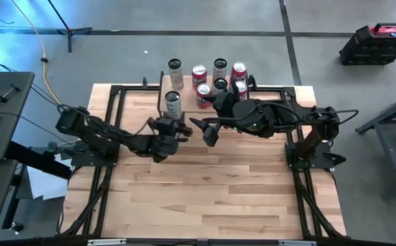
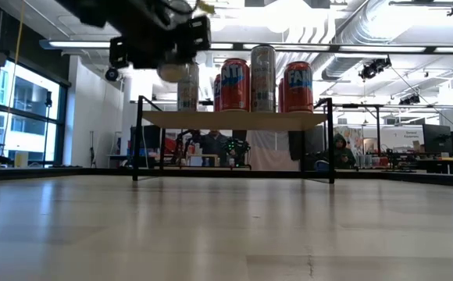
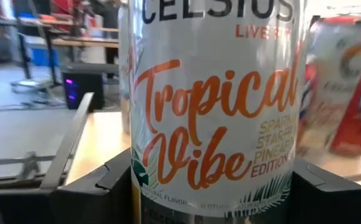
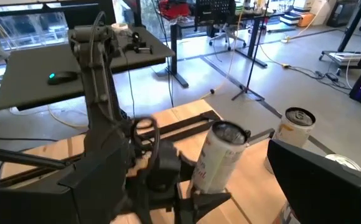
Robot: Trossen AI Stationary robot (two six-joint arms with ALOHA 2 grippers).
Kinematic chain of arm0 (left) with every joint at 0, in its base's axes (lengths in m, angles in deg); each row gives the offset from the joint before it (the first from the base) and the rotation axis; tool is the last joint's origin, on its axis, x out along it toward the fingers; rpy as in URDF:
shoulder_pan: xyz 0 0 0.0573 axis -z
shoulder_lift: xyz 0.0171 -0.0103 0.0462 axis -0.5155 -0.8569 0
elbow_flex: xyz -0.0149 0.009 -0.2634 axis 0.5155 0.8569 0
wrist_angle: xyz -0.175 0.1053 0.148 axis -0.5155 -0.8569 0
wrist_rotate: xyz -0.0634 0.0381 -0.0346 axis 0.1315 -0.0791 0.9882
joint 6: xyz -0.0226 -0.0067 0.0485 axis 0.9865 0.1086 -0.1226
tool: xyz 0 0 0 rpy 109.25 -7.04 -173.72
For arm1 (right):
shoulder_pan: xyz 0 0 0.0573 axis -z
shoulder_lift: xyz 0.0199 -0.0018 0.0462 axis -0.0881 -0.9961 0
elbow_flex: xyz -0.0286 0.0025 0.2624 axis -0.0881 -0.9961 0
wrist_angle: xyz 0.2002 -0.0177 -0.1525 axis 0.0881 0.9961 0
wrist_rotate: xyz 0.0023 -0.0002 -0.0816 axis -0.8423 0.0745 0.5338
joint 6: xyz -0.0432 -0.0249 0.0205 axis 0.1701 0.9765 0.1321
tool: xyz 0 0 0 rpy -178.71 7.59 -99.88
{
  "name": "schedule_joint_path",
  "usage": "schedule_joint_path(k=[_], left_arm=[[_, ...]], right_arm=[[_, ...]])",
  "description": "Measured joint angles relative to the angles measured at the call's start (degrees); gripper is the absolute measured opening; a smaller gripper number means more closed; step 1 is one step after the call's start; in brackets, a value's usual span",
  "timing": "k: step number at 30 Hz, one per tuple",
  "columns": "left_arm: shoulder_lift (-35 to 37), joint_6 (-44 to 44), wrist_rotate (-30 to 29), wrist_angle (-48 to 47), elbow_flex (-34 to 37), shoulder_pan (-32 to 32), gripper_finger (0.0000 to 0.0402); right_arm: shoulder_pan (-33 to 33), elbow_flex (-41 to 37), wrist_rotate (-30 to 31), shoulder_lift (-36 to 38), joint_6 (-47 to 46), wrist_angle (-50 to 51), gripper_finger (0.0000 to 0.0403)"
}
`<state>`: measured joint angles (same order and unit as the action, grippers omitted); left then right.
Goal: Place canned beverage on shelf
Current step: Put the white soda can aligned with the other white soda can on the shelf
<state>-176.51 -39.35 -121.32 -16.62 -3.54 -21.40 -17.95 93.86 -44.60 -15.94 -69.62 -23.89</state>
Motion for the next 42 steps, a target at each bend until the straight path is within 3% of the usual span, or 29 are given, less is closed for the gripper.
schedule_joint_path(k=[5,17,26,35,42], left_arm=[[-4.91,1.57,-5.66,0.12,0.01,-1.59,0.0242],[-7.75,6.92,-5.52,0.15,-0.03,-10.71,0.0243],[-9.43,8.76,-3.66,0.45,-0.21,-12.36,0.0243],[-14.65,3.2,-5.07,2.97,-4.2,-13.51,0.0244],[-14.74,1.7,-3.81,2.86,-4.57,-13.49,0.0254]], right_arm=[[0.01,0.0,0.04,0.0,0.0,0.04,0.0369],[0.9,0.0,0.01,0.0,0.42,0.87,0.0369],[1.32,-0.04,-0.01,0.0,0.93,1.77,0.0369],[1.33,-0.04,-0.87,0.0,0.44,1.77,0.0369],[1.33,-0.04,-1.45,0.0,0.0,2.3,0.0369]])
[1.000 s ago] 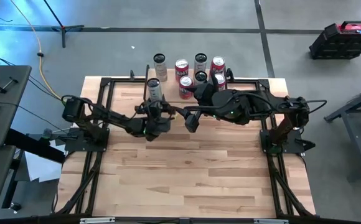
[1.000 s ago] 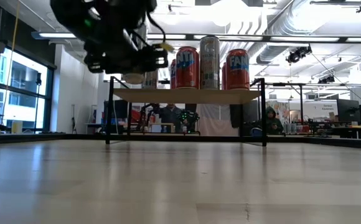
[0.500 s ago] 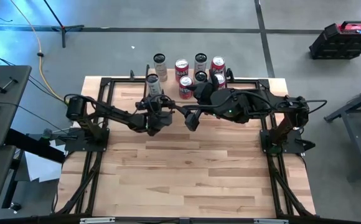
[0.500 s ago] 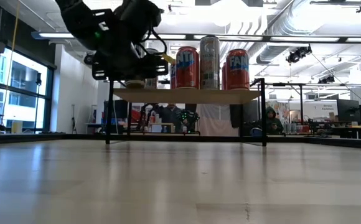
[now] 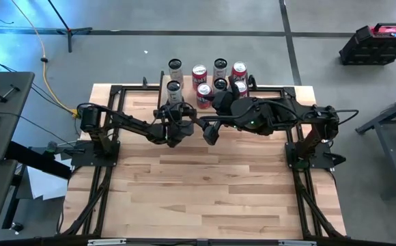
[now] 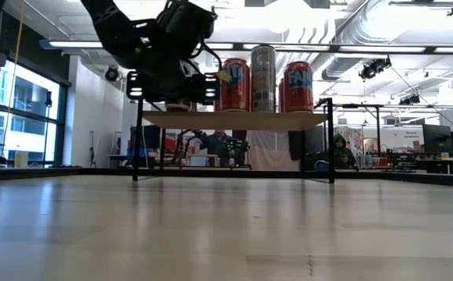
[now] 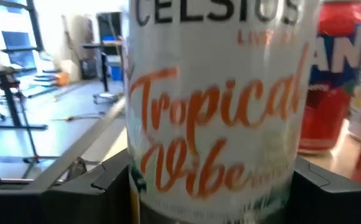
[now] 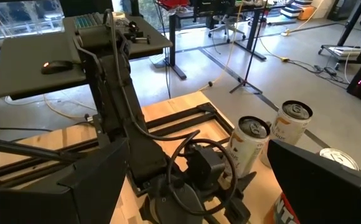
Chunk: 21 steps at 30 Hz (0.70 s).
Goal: Place canned beverage on shelf
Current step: Put the white soda can aligned with the other white soda can on the shelf
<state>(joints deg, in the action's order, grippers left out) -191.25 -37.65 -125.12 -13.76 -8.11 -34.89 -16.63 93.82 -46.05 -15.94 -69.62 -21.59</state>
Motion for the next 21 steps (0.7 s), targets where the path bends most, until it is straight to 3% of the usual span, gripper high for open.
schedule_joint_path(k=[5,21], left_arm=[[0.62,-0.09,4.59,-0.31,0.06,0.26,0.0262],[2.65,-4.8,1.48,-0.98,0.3,2.29,0.0266]], right_arm=[[0.0,0.0,-0.07,0.0,-0.17,0.34,0.0369],[-0.07,0.0,-0.95,0.0,-3.61,2.39,0.0369]])
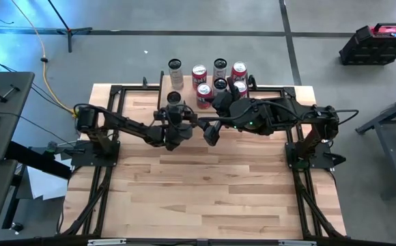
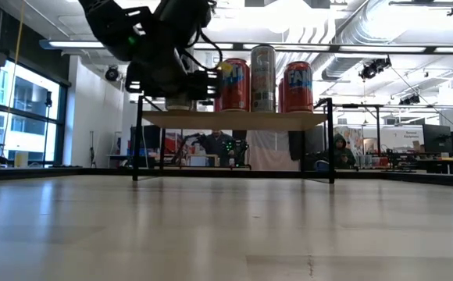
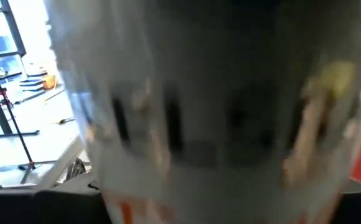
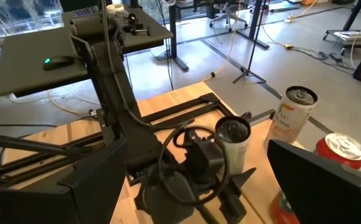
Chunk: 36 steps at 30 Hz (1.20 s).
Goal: Place canned beverage on shelf
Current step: Put the white soda can aligned with the other white soda can on the shelf
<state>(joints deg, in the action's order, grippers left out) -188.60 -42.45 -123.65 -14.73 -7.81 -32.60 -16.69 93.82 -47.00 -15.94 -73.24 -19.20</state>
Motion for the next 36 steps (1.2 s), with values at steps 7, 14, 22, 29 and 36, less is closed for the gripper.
schedule_joint_path(k=[7,14,22,29,36], left_arm=[[2.28,-0.25,3.04,-2.13,-0.11,-2.55,0.0267],[2.26,0.77,7.09,-2.37,-0.11,-4.23,0.0267],[2.26,0.48,10.32,-2.34,-0.11,-4.8,0.0267],[3.2,0.37,11.29,-2.35,-0.11,-5.06,0.0267],[6.23,0.52,11.49,-5.62,-0.17,-6.11,0.0267]], right_arm=[[-0.02,0.0,-0.32,0.0,-0.93,0.02,0.0369],[-0.02,0.0,-0.45,0.0,-0.91,0.13,0.0369],[-0.02,0.0,-0.45,0.0,-0.91,0.93,0.0369],[-0.02,0.0,-0.45,0.0,-2.53,2.16,0.0369],[-0.02,0.0,-0.45,0.0,-2.54,2.1,0.0369]])
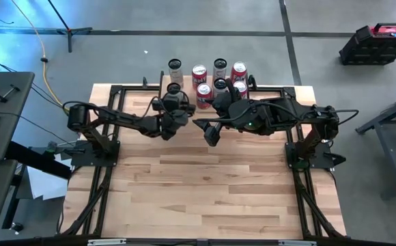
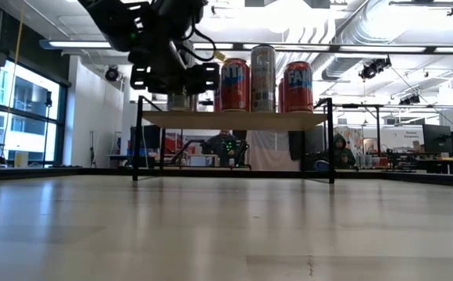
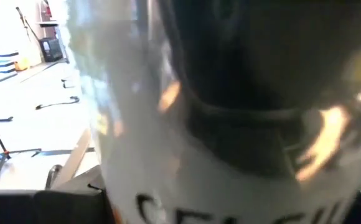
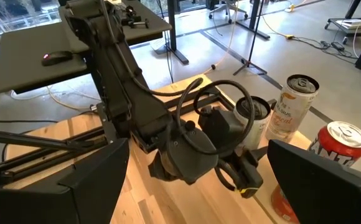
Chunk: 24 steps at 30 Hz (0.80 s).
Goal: Place canned beverage on shelf
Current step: Put the white soda can aligned with the other white soda can on the shelf
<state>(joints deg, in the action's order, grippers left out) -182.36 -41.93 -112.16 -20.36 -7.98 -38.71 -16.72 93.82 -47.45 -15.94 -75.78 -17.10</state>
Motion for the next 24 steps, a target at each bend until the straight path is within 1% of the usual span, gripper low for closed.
schedule_joint_path(k=[5,13,24], left_arm=[[0.53,0.28,-0.4,-2.18,0.0,-0.36,0.0267],[0.82,-0.34,-0.42,-2.75,0.0,-0.64,0.0267],[4.98,-2.31,1.49,-3.36,0.0,-0.59,0.0267]], right_arm=[[-0.01,0.0,0.02,-0.01,-0.03,-0.07,0.0369],[-0.35,0.0,0.02,-0.02,0.03,-0.44,0.0369],[-0.48,0.0,0.02,-0.04,0.39,-1.59,0.0369]])
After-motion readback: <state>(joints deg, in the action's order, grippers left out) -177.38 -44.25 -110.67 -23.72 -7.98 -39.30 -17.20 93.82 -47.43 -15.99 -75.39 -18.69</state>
